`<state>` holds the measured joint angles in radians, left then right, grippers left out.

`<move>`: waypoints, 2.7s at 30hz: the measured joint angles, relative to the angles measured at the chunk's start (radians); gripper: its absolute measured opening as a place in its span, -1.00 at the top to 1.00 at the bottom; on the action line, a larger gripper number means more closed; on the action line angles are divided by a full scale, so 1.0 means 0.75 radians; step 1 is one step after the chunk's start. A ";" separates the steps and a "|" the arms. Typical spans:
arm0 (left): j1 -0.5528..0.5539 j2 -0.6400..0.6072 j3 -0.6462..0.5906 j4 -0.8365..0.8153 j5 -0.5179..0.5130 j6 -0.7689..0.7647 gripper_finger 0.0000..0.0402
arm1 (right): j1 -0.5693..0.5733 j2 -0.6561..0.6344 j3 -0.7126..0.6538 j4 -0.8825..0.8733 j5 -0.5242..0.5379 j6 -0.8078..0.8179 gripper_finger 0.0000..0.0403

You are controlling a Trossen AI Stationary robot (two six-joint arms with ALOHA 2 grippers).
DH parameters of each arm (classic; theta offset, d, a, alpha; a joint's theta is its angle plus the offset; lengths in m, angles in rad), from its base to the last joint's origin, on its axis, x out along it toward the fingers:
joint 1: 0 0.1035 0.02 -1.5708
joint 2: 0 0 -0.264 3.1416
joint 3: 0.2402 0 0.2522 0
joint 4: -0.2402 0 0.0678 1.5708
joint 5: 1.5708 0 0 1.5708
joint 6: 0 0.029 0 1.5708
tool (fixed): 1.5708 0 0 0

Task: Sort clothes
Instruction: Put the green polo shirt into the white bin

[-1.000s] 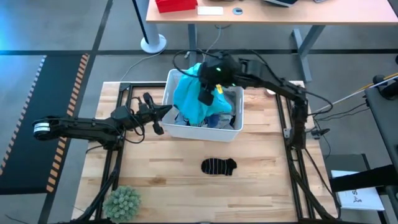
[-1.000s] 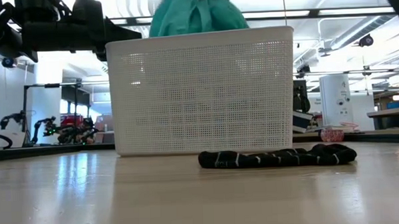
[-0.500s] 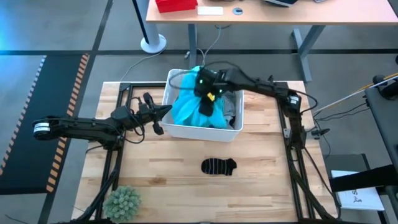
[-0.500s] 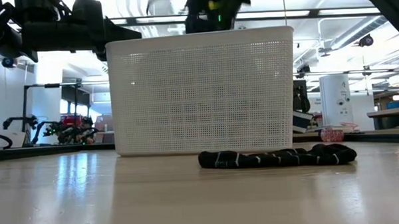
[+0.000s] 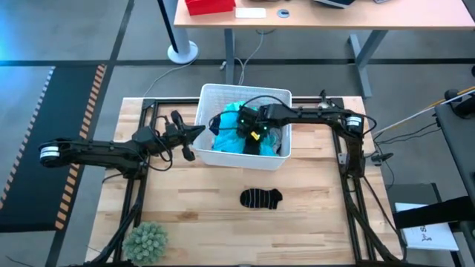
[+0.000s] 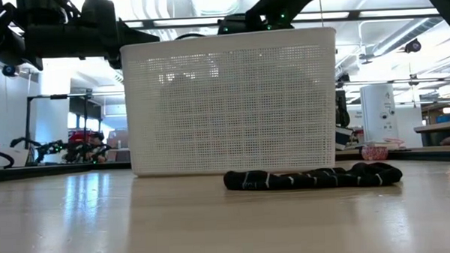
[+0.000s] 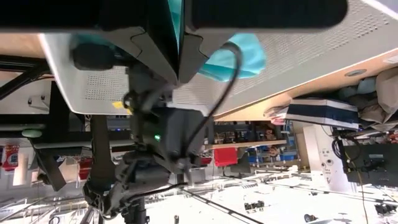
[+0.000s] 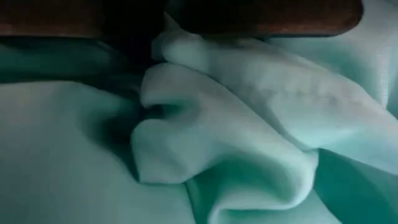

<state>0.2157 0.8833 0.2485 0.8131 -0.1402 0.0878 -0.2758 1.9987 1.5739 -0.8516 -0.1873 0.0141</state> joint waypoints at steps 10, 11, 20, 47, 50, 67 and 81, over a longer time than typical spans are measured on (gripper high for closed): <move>0.000 0.000 0.000 -0.001 0.003 -0.001 1.00 | 0.076 -0.045 0.046 -0.061 0.026 0.038 0.60; 0.000 0.000 0.000 0.000 0.003 -0.002 1.00 | 0.091 -0.065 0.066 -0.079 0.045 0.039 0.51; 0.000 0.000 0.000 0.000 0.004 -0.001 1.00 | 0.171 -0.265 0.310 -0.186 0.116 0.071 -0.26; 0.000 -0.001 0.000 -0.008 0.001 -0.005 1.00 | 0.111 -0.316 -0.368 0.188 0.218 -0.004 0.98; 0.000 -0.001 0.000 -0.007 0.001 -0.005 1.00 | 0.084 -0.320 -0.436 0.243 0.201 0.028 0.99; 0.001 -0.001 0.000 -0.001 -0.002 0.000 1.00 | -0.096 -0.368 -0.456 0.241 0.221 -0.190 1.00; 0.000 0.000 0.000 -0.001 -0.012 0.001 1.00 | -0.085 -0.540 -0.228 -0.090 0.214 -0.190 0.60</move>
<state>0.2161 0.8830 0.2485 0.8124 -0.1490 0.0883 -0.3394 1.5940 1.4029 -0.9188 -0.0265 -0.1284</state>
